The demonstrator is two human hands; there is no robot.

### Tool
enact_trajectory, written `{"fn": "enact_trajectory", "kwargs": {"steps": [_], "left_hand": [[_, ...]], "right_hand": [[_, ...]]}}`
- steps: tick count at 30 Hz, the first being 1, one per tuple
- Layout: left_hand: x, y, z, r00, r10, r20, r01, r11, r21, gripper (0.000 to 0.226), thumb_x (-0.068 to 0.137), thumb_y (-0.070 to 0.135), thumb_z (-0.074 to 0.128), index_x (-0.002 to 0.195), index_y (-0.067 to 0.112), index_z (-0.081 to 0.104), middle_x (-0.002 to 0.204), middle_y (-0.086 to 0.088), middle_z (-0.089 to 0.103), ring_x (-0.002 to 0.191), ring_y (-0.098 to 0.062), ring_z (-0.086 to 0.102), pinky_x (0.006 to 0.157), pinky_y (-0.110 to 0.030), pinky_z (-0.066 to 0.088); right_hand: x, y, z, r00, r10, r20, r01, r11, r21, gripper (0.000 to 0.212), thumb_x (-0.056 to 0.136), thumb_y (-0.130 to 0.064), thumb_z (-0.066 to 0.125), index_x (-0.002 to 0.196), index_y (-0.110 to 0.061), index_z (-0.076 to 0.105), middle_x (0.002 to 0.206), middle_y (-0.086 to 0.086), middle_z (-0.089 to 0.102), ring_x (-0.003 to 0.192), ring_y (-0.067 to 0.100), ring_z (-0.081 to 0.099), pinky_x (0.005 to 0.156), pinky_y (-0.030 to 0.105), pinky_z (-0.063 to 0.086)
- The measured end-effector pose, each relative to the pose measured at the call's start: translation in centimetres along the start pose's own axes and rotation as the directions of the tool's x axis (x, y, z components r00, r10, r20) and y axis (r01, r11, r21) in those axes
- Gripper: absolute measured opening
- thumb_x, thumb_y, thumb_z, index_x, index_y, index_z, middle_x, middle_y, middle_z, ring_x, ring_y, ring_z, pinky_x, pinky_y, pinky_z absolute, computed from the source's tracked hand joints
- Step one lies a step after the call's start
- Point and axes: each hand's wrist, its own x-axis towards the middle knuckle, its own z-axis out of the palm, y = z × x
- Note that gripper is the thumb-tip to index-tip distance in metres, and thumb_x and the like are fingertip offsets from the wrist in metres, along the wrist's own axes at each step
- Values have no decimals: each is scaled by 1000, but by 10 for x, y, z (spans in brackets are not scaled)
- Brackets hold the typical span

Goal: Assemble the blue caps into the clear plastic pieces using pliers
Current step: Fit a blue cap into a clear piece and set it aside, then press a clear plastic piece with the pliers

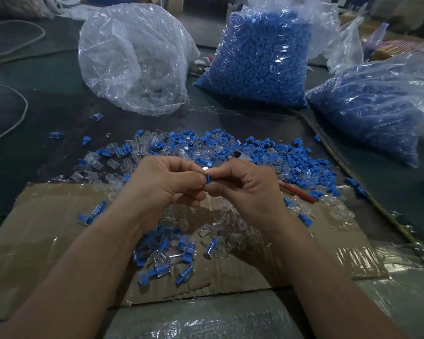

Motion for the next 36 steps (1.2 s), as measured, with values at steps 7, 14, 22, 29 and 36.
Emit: {"fn": "enact_trajectory", "kwargs": {"steps": [7,14,22,29,36], "left_hand": [[1,-1,-1,999,4,-34,-5,1000,-14,7,59,5,68,65,4,65,56,-6,65,48,-14,62,45,-19,50],[2,-1,-1,997,14,-77,-17,999,-31,9,70,-3,65,65,4,64,54,-5,65,48,-14,62,45,-20,50],[3,-2,-1,998,16,-68,-19,999,-36,7,59,5,68,65,4,64,55,-5,65,49,-14,62,46,-20,51],[4,-4,-1,998,21,-64,-23,999,-34,5,67,0,66,65,5,65,57,-6,65,50,-14,62,46,-19,51],[7,-7,-2,996,30,-82,-36,997,-73,7,75,-4,61,74,3,60,56,-2,65,52,-12,63,49,-20,53]], "right_hand": [[4,0,-23,966,259,-27,-260,961,-89,21,62,-49,63,80,-39,57,73,-25,65,73,-7,62,64,6,47],[-1,23,-80,778,613,-139,-580,616,-533,52,72,-44,70,118,-24,53,107,-15,54,86,0,47,69,16,36],[0,14,-72,603,797,42,-523,434,-734,115,41,-64,68,142,-28,24,144,-3,33,128,20,34,104,40,30],[2,20,-69,635,772,-20,-552,435,-712,83,65,-41,77,134,-23,37,132,0,44,114,19,42,92,36,38],[3,24,-65,787,598,-149,-491,462,-739,50,70,-22,70,117,-20,54,110,-1,56,90,12,46,72,28,37]]}}
